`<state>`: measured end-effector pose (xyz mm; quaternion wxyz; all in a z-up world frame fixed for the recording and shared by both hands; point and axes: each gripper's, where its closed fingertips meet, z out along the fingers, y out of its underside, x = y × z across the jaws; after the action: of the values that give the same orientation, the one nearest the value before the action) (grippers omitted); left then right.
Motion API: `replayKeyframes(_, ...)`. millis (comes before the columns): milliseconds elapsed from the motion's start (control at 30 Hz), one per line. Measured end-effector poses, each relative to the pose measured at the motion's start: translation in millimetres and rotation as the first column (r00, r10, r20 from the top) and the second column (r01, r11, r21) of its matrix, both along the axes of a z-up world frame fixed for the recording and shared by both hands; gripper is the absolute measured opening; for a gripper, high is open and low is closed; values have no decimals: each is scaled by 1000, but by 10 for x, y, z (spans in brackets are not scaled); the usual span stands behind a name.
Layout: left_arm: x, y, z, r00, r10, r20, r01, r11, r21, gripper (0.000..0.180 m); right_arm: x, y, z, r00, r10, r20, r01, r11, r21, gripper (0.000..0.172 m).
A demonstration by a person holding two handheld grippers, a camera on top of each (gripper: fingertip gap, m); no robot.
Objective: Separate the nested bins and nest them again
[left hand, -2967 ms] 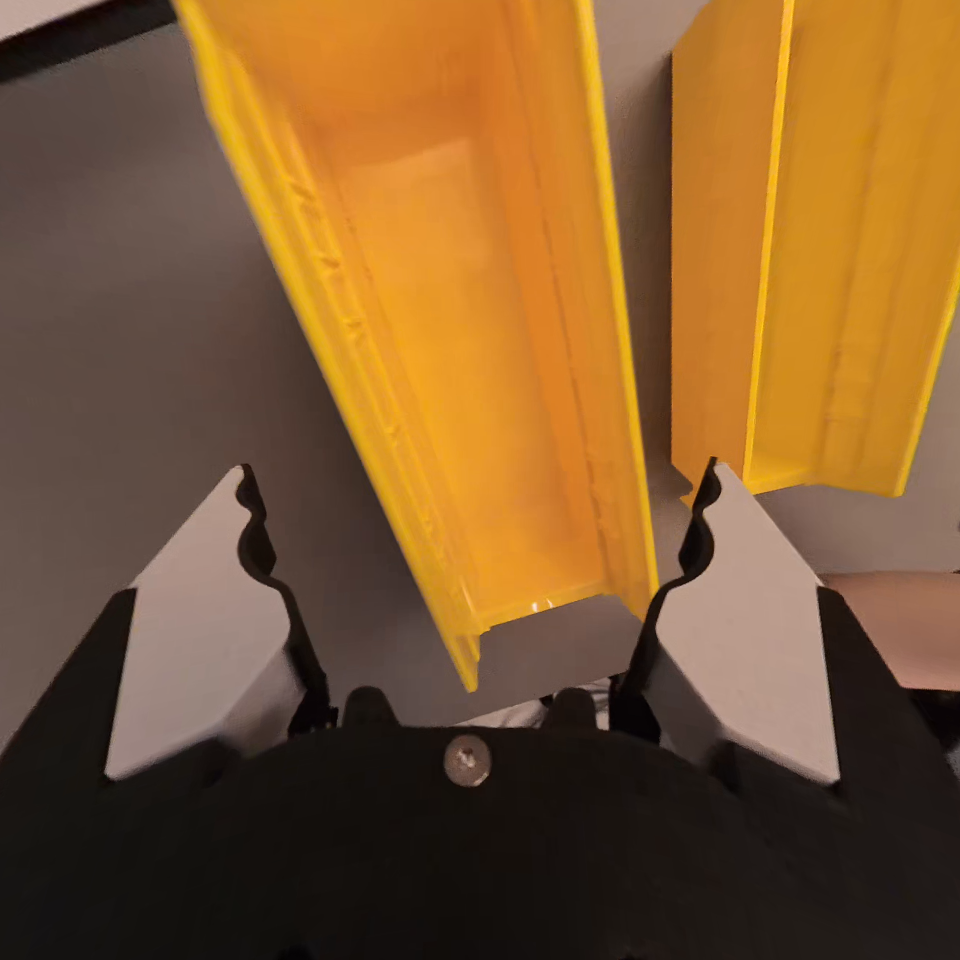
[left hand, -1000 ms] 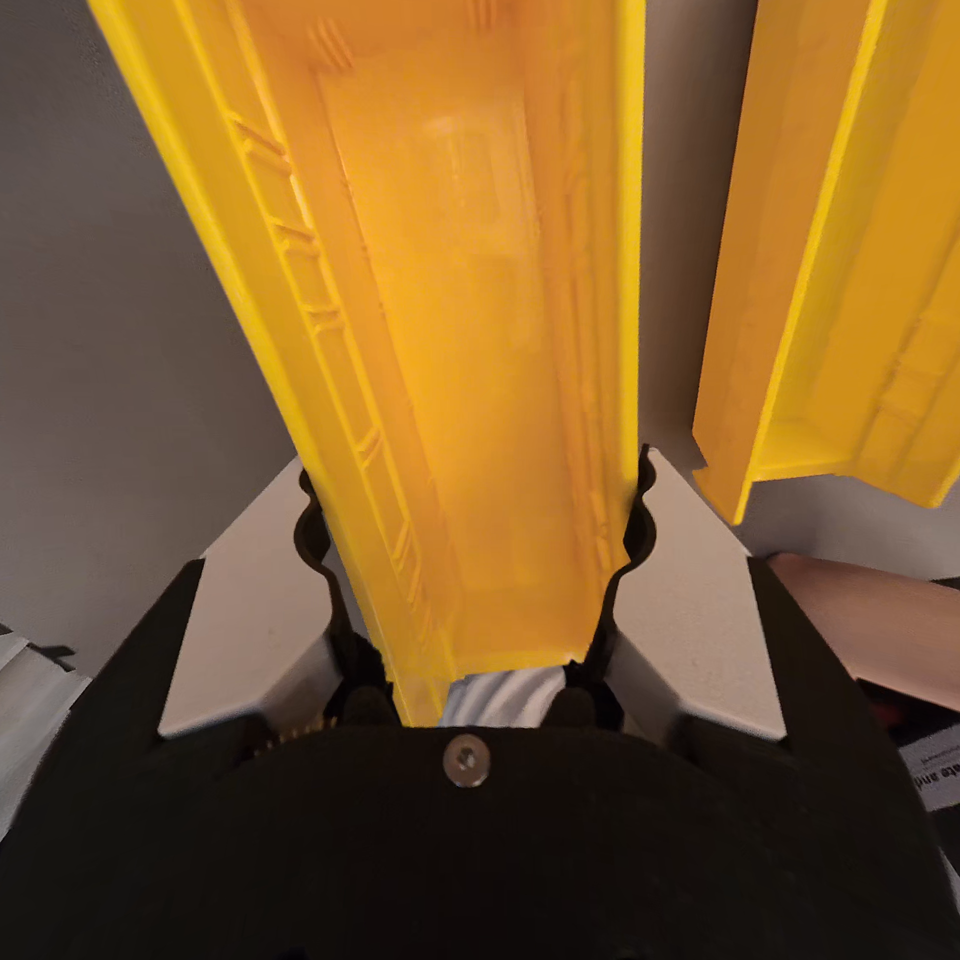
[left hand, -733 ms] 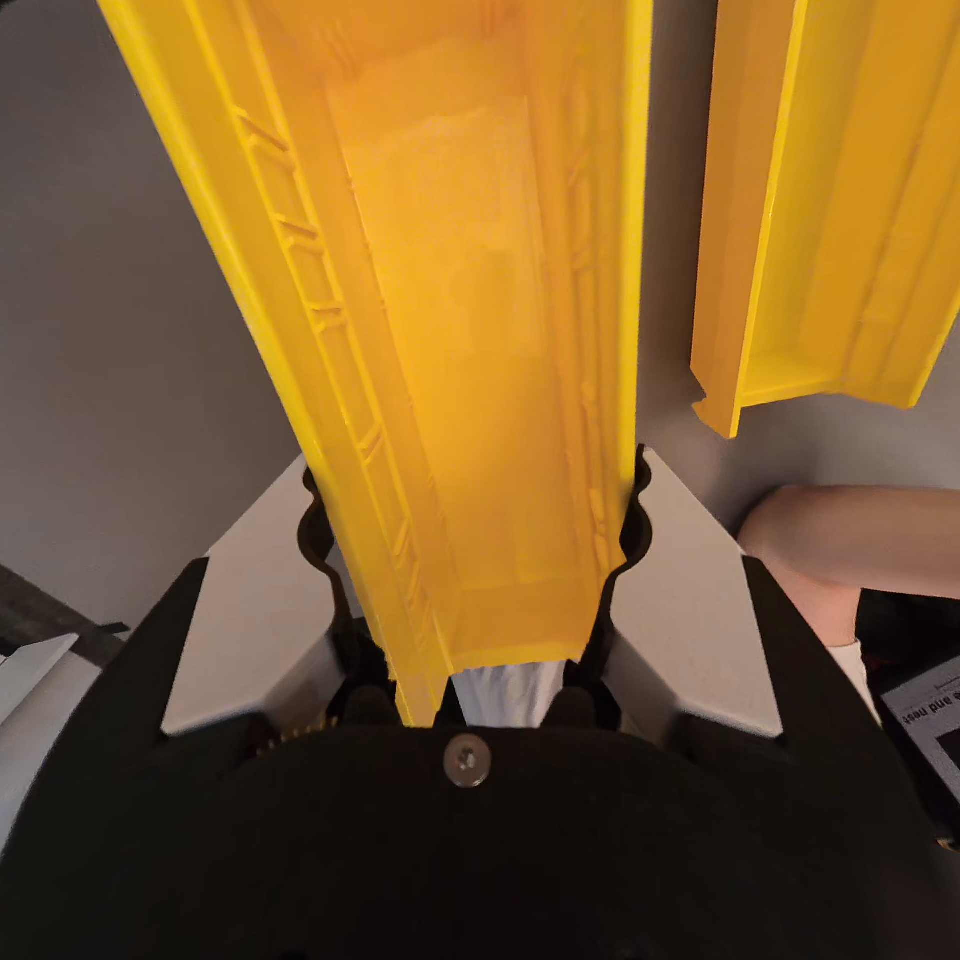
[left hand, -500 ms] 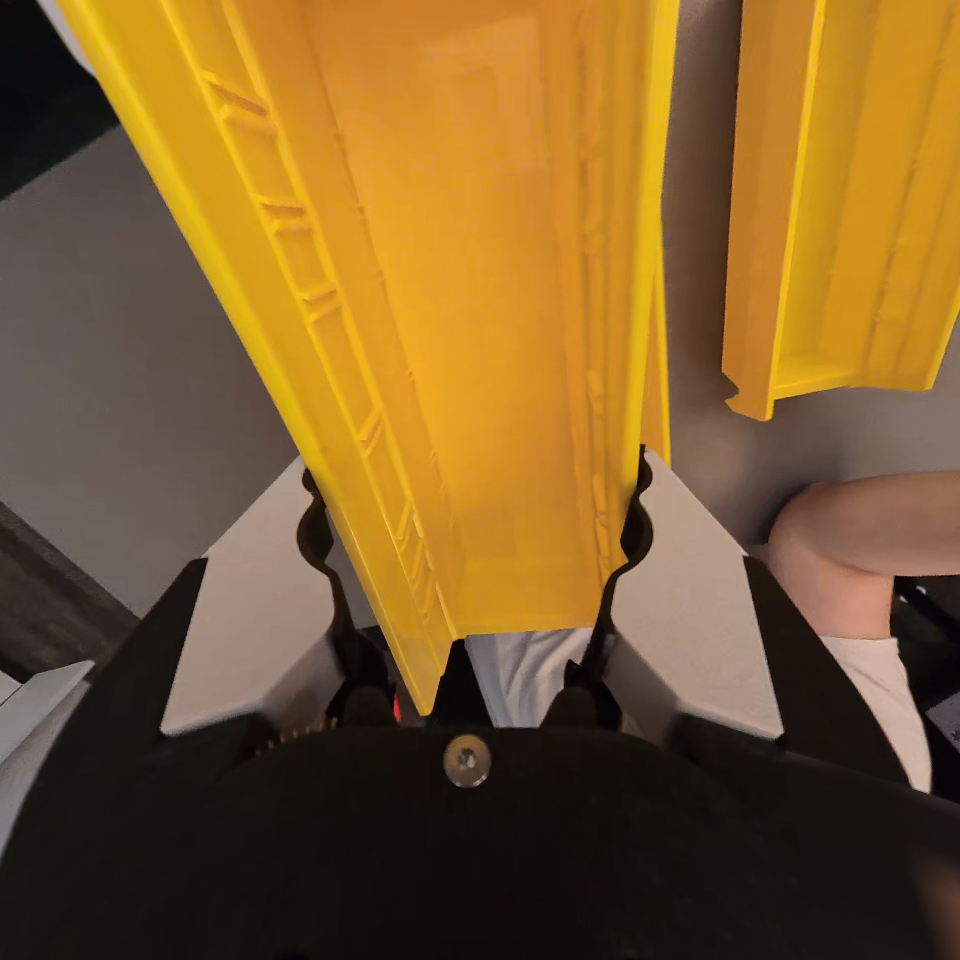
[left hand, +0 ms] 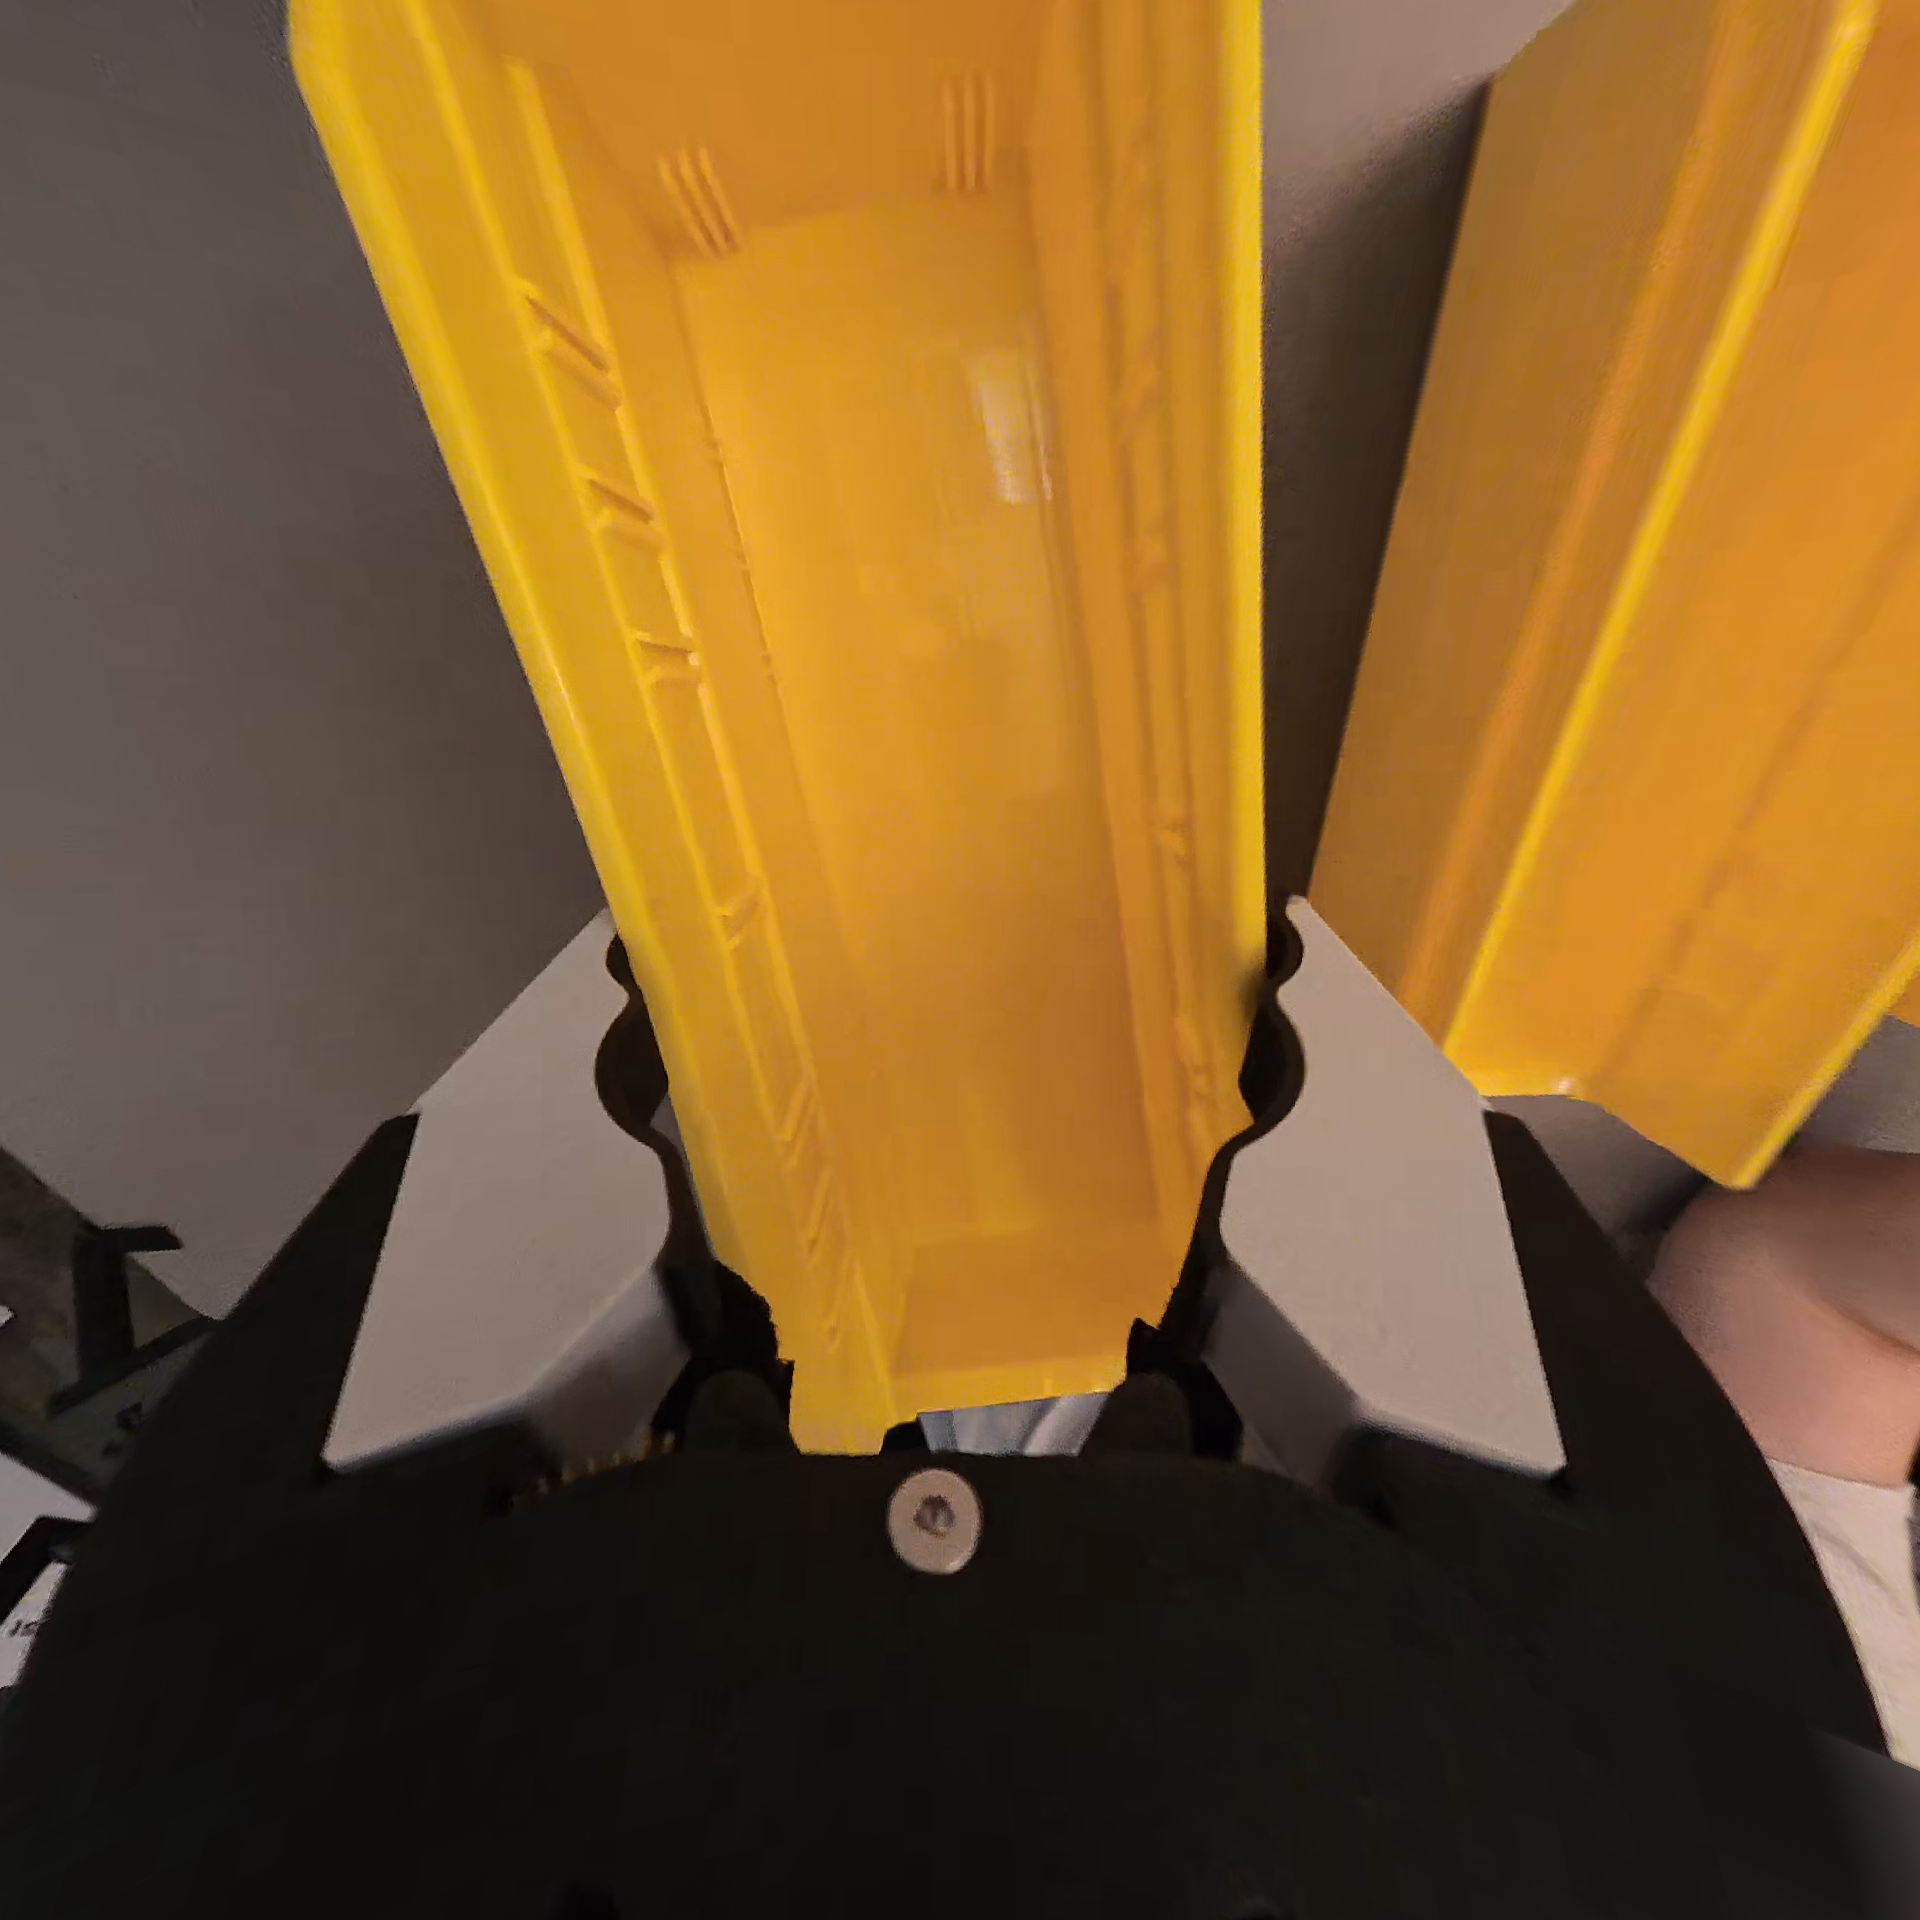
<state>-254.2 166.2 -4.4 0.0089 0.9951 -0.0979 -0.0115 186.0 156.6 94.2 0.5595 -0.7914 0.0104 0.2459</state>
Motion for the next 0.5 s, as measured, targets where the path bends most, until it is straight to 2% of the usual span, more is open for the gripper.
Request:
replayKeyframes(133,-77,-34,-411,1000,-9,2,9,999,-38,114,31,3,1,1000,2,-19,-2,1000,5,89)
replayKeyframes(200,-117,6,-554,1000,2,3,-2,1000,-16,115,48,12,-14,1000,3,-27,-3,1000,1,89)
replayKeyframes(333,-176,78,-750,1000,30,0,-30,998,48,117,65,28,-52,999,5,-34,-5,1000,-11,89)
replayKeyframes(500,-192,-36,-953,999,-13,-45,13,1000,10,122,62,26,-53,999,7,-35,-8,1000,-12,89)
